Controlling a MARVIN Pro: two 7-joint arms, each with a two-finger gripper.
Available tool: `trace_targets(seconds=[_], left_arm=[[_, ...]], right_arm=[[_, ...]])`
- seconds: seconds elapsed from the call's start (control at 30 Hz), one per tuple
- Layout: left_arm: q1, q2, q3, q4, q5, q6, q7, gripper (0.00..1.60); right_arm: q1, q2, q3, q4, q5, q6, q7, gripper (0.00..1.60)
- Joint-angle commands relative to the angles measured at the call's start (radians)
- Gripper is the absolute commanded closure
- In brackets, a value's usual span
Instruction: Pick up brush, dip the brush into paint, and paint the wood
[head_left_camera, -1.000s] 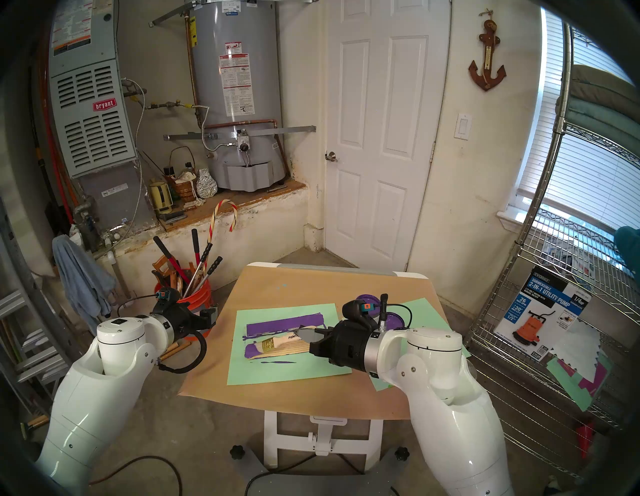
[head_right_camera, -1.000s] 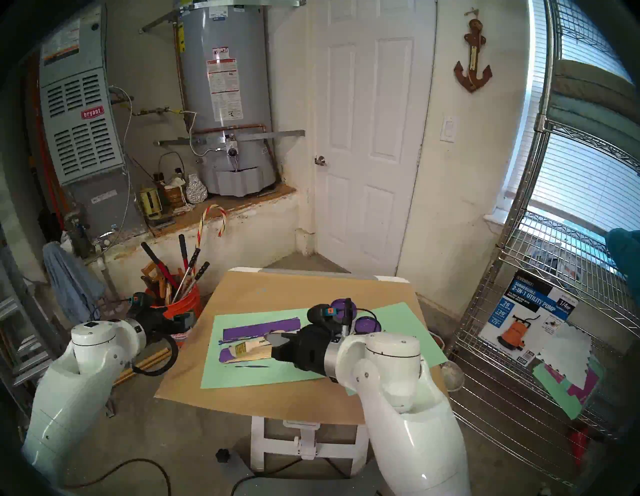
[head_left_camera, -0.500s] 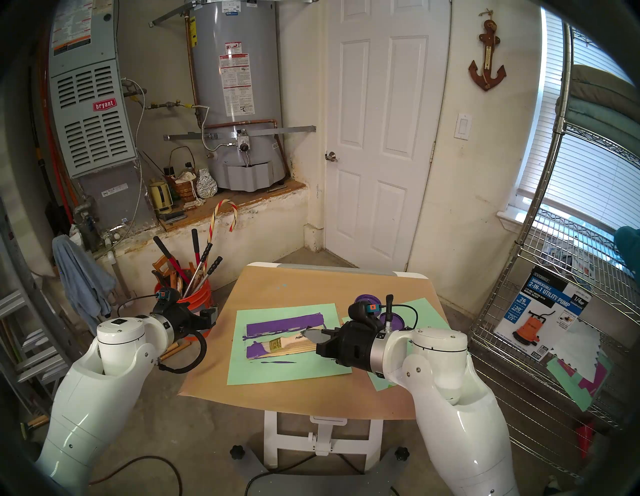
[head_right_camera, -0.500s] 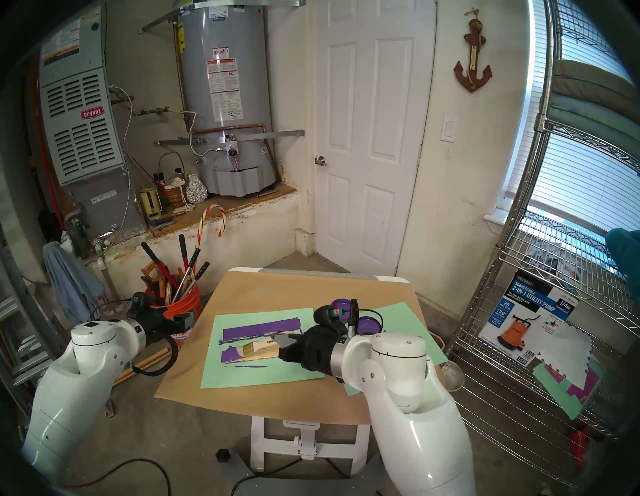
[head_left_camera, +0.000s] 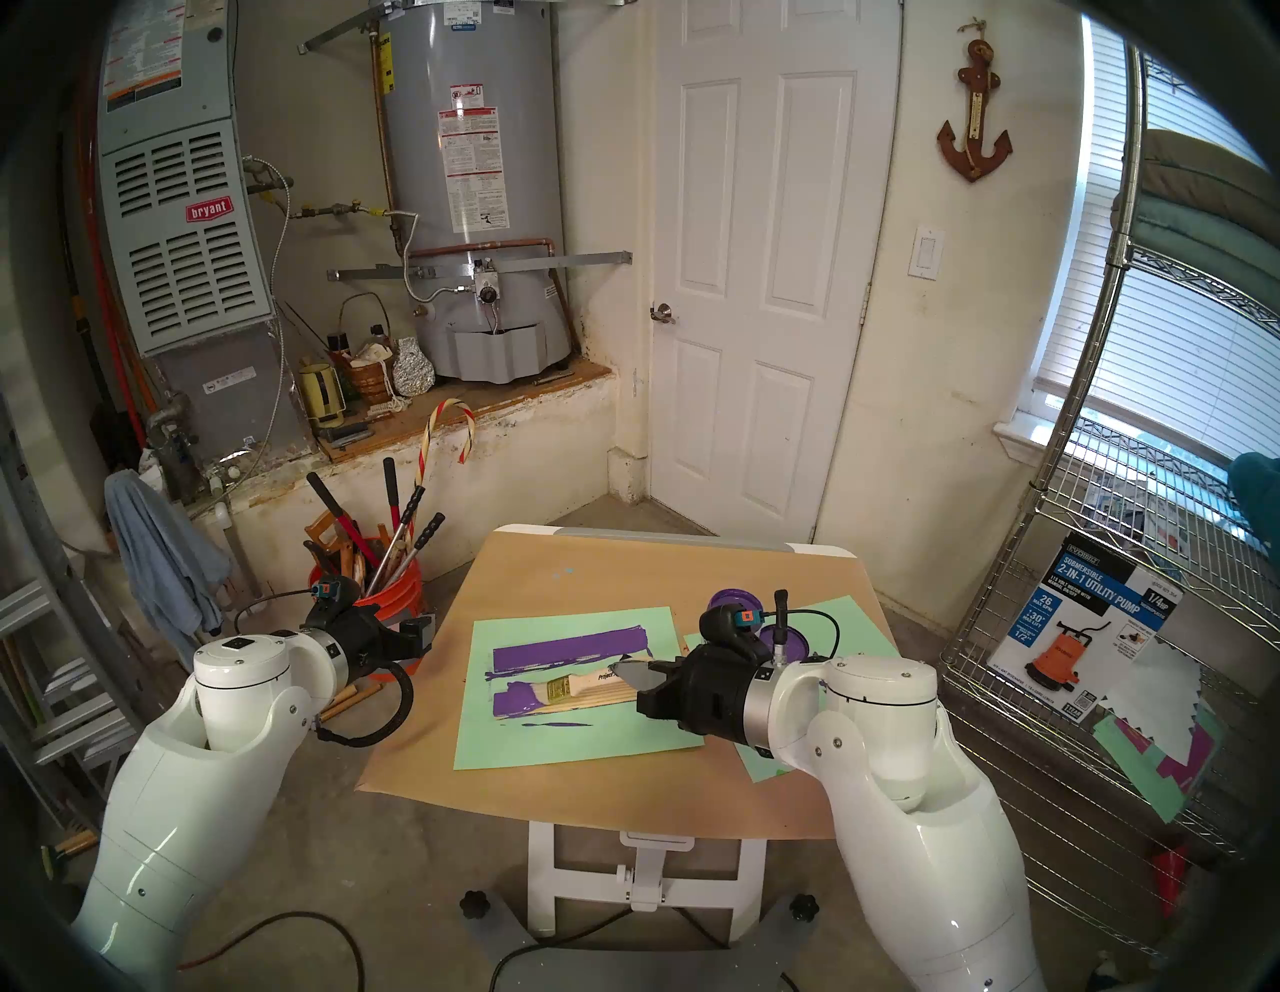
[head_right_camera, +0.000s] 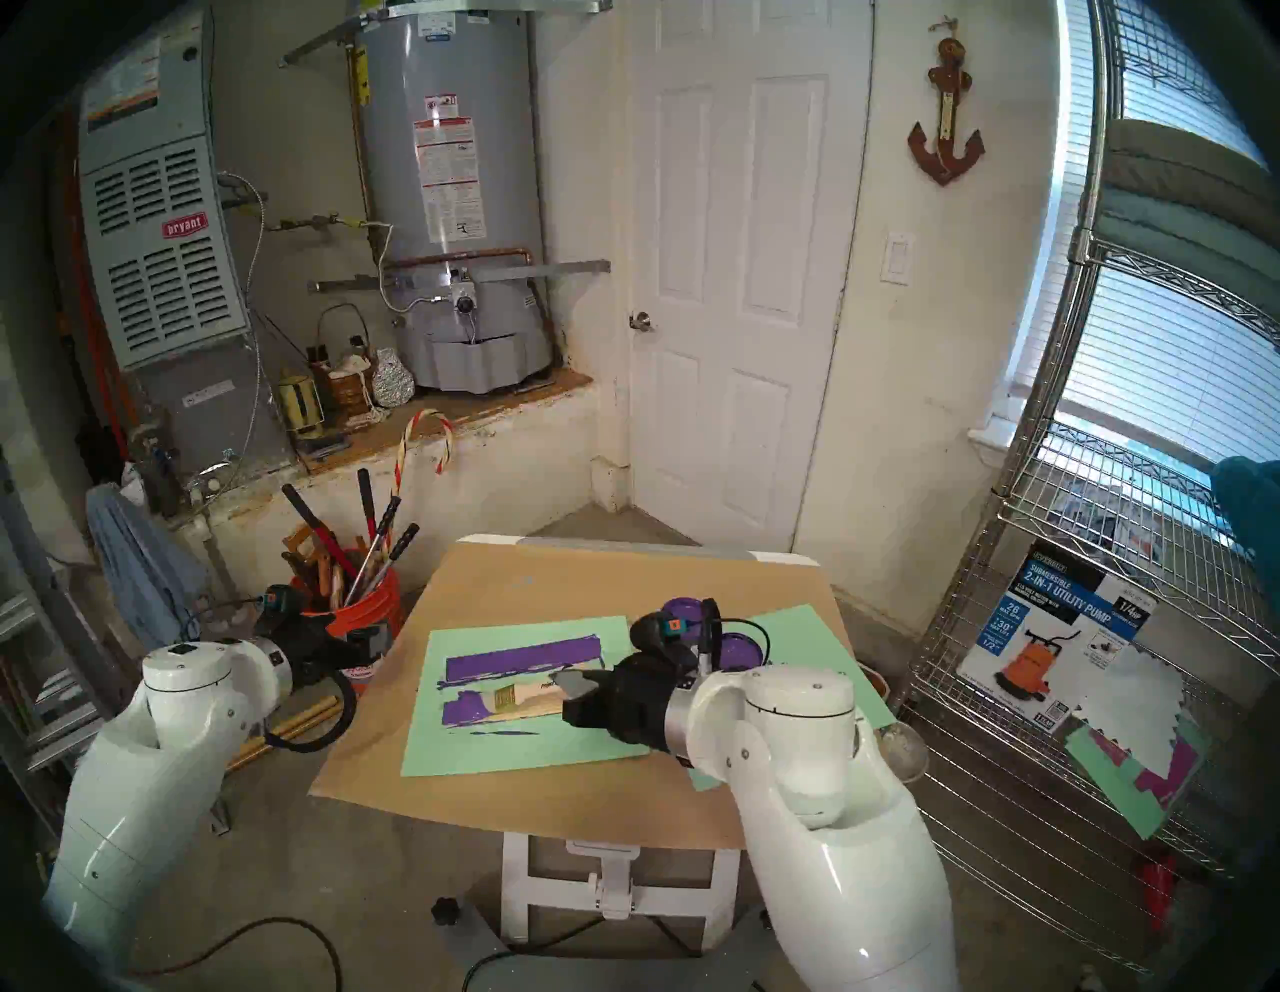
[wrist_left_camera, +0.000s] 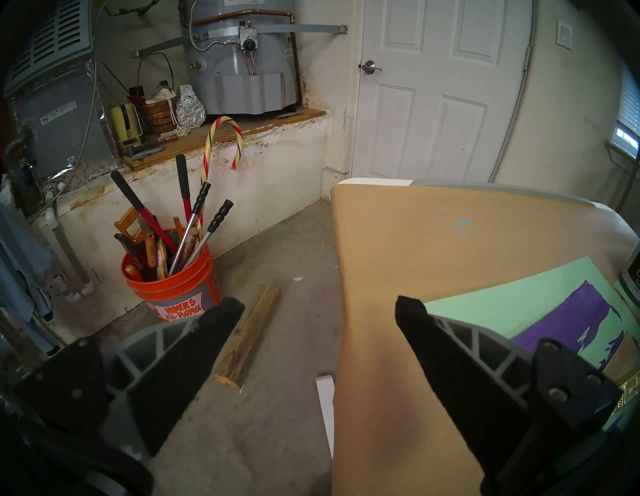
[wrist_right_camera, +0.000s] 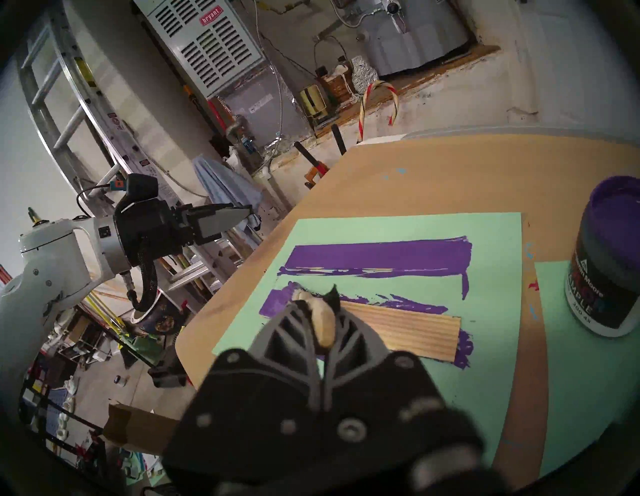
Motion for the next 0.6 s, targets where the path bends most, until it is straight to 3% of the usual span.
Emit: trace_targets(seconds=[0.0, 0.57], left_arm=[[-0.004, 0.001, -0.009, -0.015, -0.002, -0.002, 0.001, 0.00], [-0.004, 0.001, -0.010, -0.015, -0.002, -0.002, 0.001, 0.00]], right_arm=[[0.002, 0.009, 0.012, -0.025, 0.007, 0.003, 0.010, 1.60], [-0.020, 0.052, 0.040, -0.055, 0.013, 0.010, 0.036, 1.60]])
